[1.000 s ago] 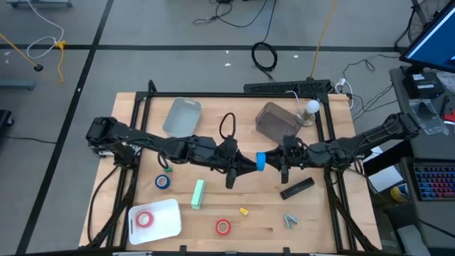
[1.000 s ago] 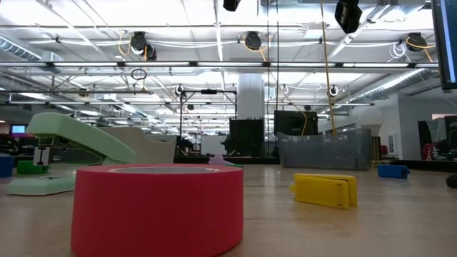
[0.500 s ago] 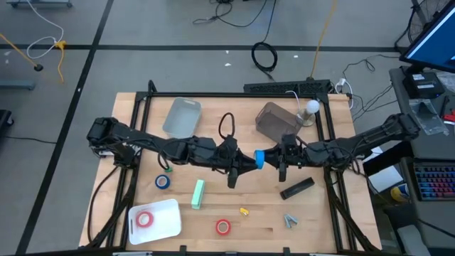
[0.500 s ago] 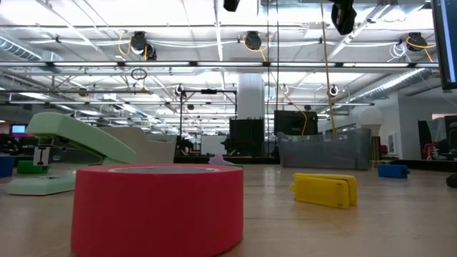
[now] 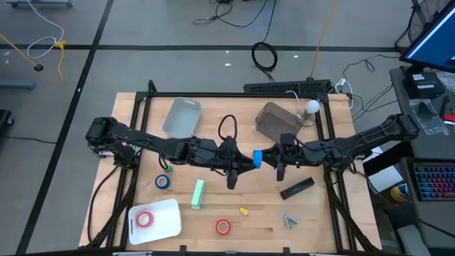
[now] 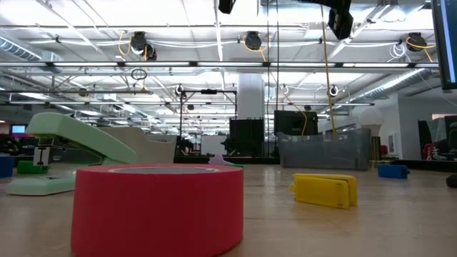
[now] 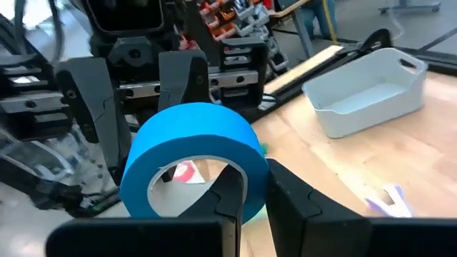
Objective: Pick and place Stapler, Stapler remover, tape
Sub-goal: Put the light blue tape into the white bin
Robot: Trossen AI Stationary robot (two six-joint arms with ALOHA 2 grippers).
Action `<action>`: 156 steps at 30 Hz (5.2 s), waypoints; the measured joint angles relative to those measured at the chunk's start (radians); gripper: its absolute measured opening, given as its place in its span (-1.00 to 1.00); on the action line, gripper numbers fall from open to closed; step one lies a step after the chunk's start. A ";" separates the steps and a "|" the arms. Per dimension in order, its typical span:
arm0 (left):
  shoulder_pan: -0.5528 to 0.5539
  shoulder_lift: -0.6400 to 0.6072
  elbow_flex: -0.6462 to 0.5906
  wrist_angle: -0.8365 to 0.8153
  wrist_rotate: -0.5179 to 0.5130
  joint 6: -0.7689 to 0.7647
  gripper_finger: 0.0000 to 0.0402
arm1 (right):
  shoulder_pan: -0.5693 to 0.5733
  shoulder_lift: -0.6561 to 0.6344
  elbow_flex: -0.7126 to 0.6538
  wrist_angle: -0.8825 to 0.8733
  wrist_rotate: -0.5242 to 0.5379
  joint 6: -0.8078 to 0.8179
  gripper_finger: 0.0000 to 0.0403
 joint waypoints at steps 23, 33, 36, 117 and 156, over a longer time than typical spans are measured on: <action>0.014 -0.014 -0.002 0.043 0.084 -0.116 -0.11 | -0.001 -0.011 0.003 0.017 -0.036 0.027 -0.85; 0.014 -0.014 -0.002 -0.003 0.054 -0.113 -0.03 | 0.000 -0.011 0.003 0.020 -0.036 0.045 -0.85; 0.015 -0.014 -0.002 0.016 0.040 -0.108 -0.03 | -0.011 -0.006 0.003 0.025 -0.038 0.051 -0.85; -0.348 -0.151 -0.003 -0.986 0.061 -0.957 -0.81 | -0.031 -0.177 0.003 -0.403 -0.453 -0.011 -0.56; -0.790 0.011 -0.003 -1.225 0.300 -1.415 -0.81 | -0.033 -0.176 0.003 -0.387 -0.366 -0.001 -0.56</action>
